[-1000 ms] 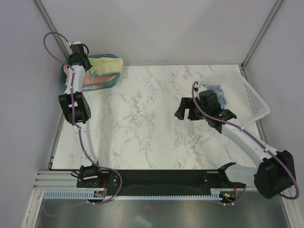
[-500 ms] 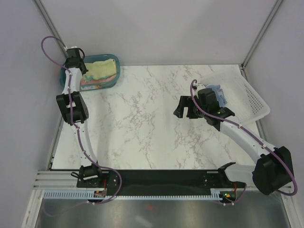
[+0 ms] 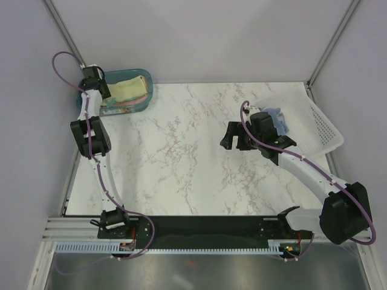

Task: Fold and stack the towels
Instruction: Neatly place the folded towel into the bin, then grab crumpled towel

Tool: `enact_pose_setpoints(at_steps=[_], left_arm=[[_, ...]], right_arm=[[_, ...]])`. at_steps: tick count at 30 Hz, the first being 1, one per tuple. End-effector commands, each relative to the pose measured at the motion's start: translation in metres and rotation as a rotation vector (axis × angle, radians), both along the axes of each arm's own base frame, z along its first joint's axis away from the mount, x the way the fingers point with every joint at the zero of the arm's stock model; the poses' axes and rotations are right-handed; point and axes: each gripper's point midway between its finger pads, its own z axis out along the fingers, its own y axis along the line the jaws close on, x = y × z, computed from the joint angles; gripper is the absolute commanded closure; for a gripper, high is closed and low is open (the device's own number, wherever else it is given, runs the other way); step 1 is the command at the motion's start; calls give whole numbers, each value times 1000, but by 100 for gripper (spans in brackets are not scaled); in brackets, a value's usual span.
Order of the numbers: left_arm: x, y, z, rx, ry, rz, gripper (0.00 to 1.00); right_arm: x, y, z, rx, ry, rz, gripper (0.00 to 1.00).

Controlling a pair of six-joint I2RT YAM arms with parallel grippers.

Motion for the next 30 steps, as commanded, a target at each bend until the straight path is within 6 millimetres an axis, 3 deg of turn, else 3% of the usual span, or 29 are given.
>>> enact_pose_setpoints(at_steps=[1,5,6,9,10,11,12,13,14,20,22,25,27,28,29,30], left_arm=[[13,0,35,11,-99,-35,40],[9,-21,58,-58,-138,-88,35],[8,-27,78,-64,-168,-105,29],[2,-41,101,-77,-197,-123,24],[-1,-46,119,-69,-223,-131,23],[-3,-56,122,-77,-222,-160,22],[-3,-61,121,-102,-219,-181,6],[-4,-67,119,-127,-215,-192,0],[-7,-76,105,-138,-184,-201,0],[-25,-119,67,-202,-90,-279,0],[-28,-133,66,-206,-87,-308,0],[-35,-173,70,-216,-82,-393,0],[-45,-211,81,-286,-90,-470,0],[-53,-220,76,-301,-71,-476,0],[-59,-232,95,-306,-100,-492,0],[-68,-263,100,-337,-96,-546,0]], right_arm=[[10,6,15,34,-51,-4,2],[9,7,19,40,-59,-2,2],[9,6,19,39,-59,-5,2],[12,3,24,32,-73,-20,2],[14,2,28,33,-84,-29,2],[15,2,31,34,-90,-37,2],[15,1,35,38,-96,-41,2],[16,1,40,49,-107,-49,2],[16,1,43,57,-108,-58,2],[11,-5,53,72,-125,-93,2],[11,-14,59,57,-152,-134,2],[16,-30,73,22,-191,-216,2],[24,-33,93,22,-229,-245,2],[28,-37,98,7,-236,-266,2],[32,-40,105,-2,-248,-284,2],[41,-42,123,-7,-279,-310,2]])
